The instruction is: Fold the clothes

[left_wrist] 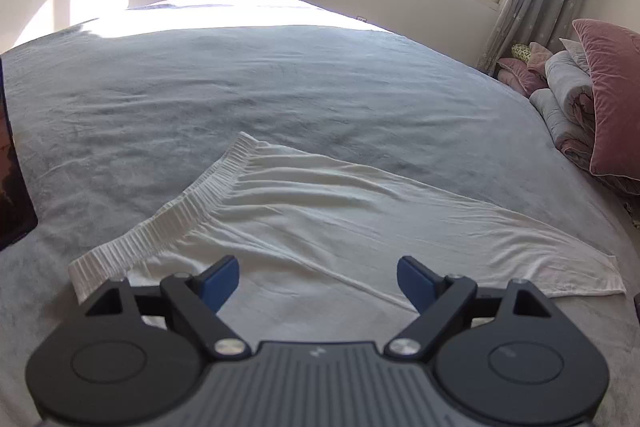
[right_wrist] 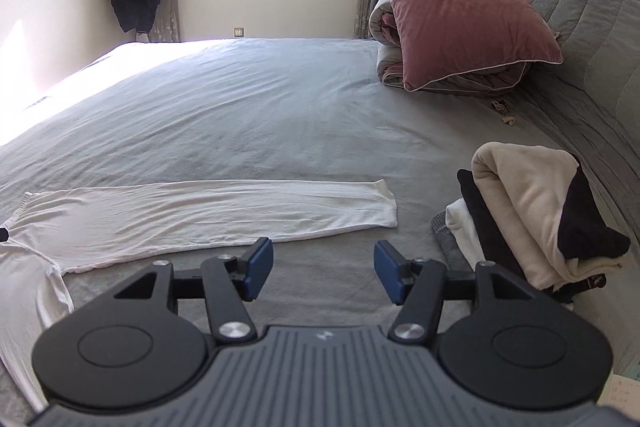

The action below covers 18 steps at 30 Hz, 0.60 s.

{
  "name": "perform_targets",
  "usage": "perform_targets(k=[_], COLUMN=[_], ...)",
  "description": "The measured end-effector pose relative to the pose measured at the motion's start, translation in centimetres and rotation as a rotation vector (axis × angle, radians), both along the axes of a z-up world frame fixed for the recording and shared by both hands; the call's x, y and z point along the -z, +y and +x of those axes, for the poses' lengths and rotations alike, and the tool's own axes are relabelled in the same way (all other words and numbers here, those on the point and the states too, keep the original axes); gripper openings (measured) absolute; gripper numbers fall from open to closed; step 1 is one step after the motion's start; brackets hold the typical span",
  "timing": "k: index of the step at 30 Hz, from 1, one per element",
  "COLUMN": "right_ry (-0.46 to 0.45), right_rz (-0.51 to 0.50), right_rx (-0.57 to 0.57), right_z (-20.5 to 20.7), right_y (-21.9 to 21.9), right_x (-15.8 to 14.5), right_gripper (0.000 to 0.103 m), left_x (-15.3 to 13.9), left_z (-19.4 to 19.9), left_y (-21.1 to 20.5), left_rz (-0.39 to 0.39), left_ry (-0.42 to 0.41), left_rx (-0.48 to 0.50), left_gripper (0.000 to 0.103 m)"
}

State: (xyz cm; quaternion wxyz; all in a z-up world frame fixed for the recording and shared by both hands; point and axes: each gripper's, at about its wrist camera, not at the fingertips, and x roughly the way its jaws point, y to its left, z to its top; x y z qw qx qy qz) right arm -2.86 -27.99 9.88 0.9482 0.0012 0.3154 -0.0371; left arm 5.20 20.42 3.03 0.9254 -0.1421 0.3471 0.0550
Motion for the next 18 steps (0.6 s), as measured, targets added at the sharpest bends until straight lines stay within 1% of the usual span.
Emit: perform_targets(k=[2,5,7,10,12,15,18], right_ry=[0.018,0.066,0.094,0.116,0.138,0.176,0.220], right_rz=[-0.009,0.009,0.032,0.092,0.131,0.175,0.178], right_rx=[0.022,0.056,0.083,0.106,0.108,0.105,0.113], right_z=[-1.6,-3.9,-5.0,-6.8,-7.5,-8.3,-8.6], right_y=[0.5,1.0,1.1,1.9,2.5,3.4,4.2], right_x=[1.0,3.1,4.3,6.0,7.1,8.9,10.2], right_gripper=[0.060,0.060,0.060,0.060,0.060,0.060,0.060], left_x=[0.5,1.2,1.6,2.1,2.5,2.9,3.3], left_z=[-0.5,-1.4,-1.8,-2.5,-2.7,-2.8,-2.9], left_y=[1.0,2.5,3.5,5.0,5.9,6.6,7.3], left_rz=[-0.002,0.036,0.050,0.040,0.032,0.048,0.063], left_ry=[-0.001,-0.002,-0.002,0.007,0.025,0.057,0.088], left_rx=[0.009,0.023,0.019,0.005,-0.004,-0.023,-0.042], left_gripper=[0.087,0.087,0.086,0.085,0.085,0.085,0.081])
